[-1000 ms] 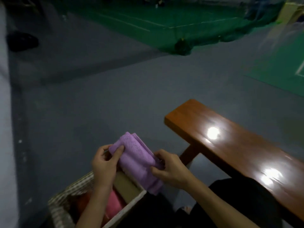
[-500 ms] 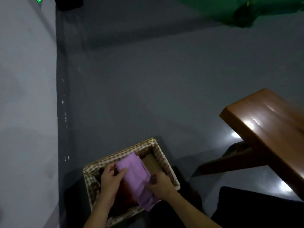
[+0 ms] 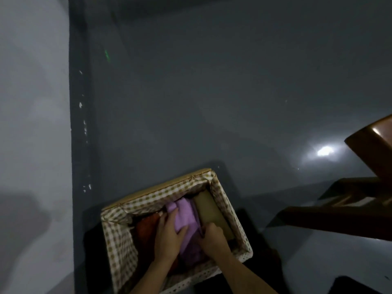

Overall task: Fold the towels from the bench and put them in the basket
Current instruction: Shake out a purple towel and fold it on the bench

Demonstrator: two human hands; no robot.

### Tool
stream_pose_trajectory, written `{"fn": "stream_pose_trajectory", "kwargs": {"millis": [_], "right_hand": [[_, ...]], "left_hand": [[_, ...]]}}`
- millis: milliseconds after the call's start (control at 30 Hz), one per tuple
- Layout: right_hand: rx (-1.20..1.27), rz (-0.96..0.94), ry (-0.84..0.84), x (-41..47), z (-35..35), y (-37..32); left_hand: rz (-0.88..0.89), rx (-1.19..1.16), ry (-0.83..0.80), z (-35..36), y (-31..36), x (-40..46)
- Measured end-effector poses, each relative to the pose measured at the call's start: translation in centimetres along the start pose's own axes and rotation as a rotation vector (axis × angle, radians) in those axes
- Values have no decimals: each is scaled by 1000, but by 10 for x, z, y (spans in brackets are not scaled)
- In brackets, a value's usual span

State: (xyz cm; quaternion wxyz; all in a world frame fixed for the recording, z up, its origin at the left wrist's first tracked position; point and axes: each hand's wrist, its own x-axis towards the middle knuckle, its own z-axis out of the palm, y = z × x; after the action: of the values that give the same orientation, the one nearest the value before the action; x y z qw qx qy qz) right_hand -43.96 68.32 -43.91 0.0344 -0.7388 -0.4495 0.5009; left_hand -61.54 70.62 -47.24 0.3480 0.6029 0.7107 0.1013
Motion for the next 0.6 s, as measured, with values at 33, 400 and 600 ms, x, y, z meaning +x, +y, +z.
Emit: {"fn": "stream_pose_trajectory", "kwargs": {"millis": [33, 400, 600], "right_hand": [[-3, -11, -4, 1, -2, 2], [-48, -85, 7, -50, -61, -21], [-103, -220, 175, -119, -156, -42]], "left_hand": [[-16, 37, -30, -1, 4, -1], [-63, 170, 65, -52, 54, -22], [167, -181, 113, -109, 139, -50]]}}
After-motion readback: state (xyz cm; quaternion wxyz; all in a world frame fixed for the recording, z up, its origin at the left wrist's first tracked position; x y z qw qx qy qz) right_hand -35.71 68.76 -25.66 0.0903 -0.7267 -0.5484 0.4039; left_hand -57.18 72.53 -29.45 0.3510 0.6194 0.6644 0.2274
